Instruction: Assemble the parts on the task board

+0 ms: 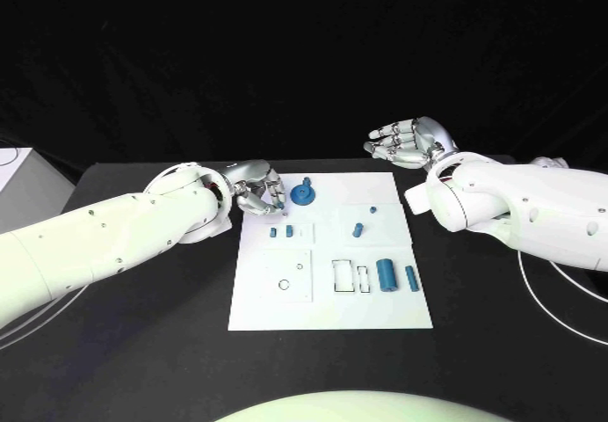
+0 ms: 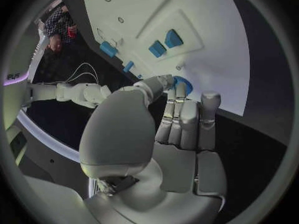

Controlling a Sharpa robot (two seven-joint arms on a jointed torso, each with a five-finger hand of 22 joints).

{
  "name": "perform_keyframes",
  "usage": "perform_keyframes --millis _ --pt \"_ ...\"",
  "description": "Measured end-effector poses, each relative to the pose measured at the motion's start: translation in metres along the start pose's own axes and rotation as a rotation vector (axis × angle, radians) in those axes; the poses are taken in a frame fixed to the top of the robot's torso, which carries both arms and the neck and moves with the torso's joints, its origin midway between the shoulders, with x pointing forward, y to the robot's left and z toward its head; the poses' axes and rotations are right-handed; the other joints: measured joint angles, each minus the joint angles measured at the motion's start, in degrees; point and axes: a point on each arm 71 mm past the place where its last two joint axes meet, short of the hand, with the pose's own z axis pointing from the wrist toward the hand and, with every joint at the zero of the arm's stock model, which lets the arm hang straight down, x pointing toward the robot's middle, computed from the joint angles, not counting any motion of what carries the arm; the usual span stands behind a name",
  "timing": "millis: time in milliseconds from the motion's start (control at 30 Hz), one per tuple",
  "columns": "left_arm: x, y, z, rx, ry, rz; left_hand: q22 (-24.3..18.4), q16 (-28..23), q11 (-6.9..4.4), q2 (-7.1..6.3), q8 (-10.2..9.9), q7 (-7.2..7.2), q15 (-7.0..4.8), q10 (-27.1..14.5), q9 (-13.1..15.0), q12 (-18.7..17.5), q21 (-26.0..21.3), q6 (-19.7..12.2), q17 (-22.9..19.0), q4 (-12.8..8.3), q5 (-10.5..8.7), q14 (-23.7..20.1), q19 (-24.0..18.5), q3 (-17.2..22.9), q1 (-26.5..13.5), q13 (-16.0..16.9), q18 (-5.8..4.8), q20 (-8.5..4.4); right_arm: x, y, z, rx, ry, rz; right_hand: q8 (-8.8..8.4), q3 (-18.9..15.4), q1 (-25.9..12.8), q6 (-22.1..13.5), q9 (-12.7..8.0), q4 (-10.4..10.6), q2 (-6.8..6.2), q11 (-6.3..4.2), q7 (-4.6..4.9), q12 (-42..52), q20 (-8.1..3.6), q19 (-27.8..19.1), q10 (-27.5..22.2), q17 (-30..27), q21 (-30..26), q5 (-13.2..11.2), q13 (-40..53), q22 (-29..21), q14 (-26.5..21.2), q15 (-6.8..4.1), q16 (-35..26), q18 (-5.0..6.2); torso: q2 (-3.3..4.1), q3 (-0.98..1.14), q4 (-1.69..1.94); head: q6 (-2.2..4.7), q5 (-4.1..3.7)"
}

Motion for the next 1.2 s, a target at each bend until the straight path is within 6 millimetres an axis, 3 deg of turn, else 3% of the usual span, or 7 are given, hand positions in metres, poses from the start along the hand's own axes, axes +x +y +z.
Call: perform_keyframes --millis 300,667,1200 --pt "0.001 0.008 0.001 -0.036 0.017 0.003 0.0 0.0 -0.20 0.01 0.0 -0.18 0.20 0.2 0.0 -0.3 0.0 0.2 0.0 0.0 0.00 0.2 0.0 0.0 0.0 0.0 0.00 0.00 0.000 0.000 0.000 0.003 0.001 -0.001 0.00 0.0 0.0 0.1 0.0 0.0 0.00 0.00 -0.06 0.0 0.00 0.0 0.0 0.0 0.0 0.0 0.0 0.0 0.0 0.00 0.0 0.00 0.08 -0.05 -0.03 -0.09 0.14" --pt "0.011 0.005 0.009 -0.040 0.032 0.008 0.0 0.0 -0.19 0.30 -0.3 -0.18 0.20 0.2 0.0 -0.3 0.0 0.2 0.1 0.0 0.00 0.2 0.0 0.0 -0.3 0.0 0.00 0.00 0.001 0.000 0.001 0.003 0.005 -0.003 0.00 0.0 0.0 0.2 0.0 0.0 0.00 0.00 -0.19 0.0 0.00 0.0 0.0 0.0 0.0 0.0 0.0 0.0 0.0 0.00 0.0 0.00 0.14 -0.03 -0.18 -0.27 0.23" --pt "0.018 0.003 0.014 -0.039 0.042 0.008 0.1 0.0 -0.19 0.30 -0.3 -0.18 0.20 0.2 0.0 -0.3 0.0 0.1 0.2 0.0 0.00 0.2 0.0 0.0 -0.3 0.0 0.01 0.00 0.003 0.000 0.001 0.002 0.010 -0.005 0.00 0.0 0.0 0.2 0.0 0.0 0.00 0.00 -0.19 0.0 0.00 0.0 0.0 0.0 0.0 0.0 0.0 0.0 0.0 0.01 0.0 0.00 0.04 0.02 -0.12 -0.48 -0.02"
